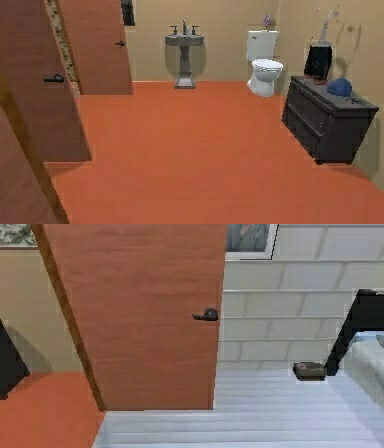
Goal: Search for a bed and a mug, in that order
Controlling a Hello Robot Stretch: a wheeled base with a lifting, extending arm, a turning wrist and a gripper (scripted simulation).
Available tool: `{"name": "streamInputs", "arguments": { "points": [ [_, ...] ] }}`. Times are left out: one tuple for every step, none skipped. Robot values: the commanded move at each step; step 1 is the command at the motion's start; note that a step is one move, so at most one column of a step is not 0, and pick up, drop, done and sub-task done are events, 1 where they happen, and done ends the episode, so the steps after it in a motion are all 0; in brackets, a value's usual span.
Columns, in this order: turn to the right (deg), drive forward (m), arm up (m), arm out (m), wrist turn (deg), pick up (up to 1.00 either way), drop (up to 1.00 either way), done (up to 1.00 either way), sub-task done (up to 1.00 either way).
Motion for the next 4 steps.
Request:
{"name": "streamInputs", "arguments": {
  "points": [
    [-3.0,0.0,0.0,0.0,0.0,0.0,0.0,0.0,0.0],
    [0.0,1.0,0.0,0.0,0.0,0.0,0.0,0.0,0.0],
    [-12.0,0.0,0.0,0.0,0.0,0.0,0.0,0.0,0.0],
    [0.0,0.05,0.0,0.0,0.0,0.0,0.0,0.0,0.0]
  ]
}}
